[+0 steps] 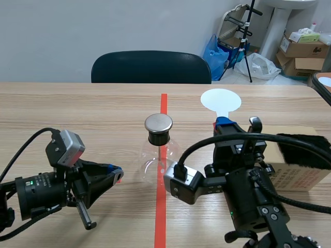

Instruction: Do the electroscope experiment

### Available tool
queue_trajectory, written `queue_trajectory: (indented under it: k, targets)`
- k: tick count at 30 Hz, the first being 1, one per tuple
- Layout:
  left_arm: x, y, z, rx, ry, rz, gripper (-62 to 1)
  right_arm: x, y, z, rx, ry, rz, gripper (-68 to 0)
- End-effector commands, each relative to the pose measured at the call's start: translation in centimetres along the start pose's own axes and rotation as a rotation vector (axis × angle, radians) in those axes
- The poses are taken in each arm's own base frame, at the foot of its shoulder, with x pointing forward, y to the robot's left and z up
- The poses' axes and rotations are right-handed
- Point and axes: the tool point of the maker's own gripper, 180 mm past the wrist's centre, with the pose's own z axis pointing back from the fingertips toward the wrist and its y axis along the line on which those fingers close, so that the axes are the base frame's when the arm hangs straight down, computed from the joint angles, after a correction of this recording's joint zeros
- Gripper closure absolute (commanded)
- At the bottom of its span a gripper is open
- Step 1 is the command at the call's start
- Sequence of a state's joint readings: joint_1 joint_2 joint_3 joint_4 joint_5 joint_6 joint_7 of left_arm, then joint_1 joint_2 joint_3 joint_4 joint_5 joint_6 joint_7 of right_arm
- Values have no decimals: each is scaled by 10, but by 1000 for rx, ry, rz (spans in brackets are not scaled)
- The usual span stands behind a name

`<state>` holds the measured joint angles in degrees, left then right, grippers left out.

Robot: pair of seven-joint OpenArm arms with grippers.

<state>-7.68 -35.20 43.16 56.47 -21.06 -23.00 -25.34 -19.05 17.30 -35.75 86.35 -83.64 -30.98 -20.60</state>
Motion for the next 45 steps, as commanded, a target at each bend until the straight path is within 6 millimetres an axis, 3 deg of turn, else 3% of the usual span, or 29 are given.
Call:
queue_trajectory:
  k: [1, 13, 45]
  targets:
    - [12, -3, -6, -10, -44, 8, -30, -3, -12, -4, -41, 9, -6, -13]
    - [16, -3, -17, 10, -69, 14, -30, -3, -11, -4, -40, 8, -5, -13]
    - [18, -4, -22, 31, -83, 14, -30, -1, -9, -4, -29, -4, -23, -13]
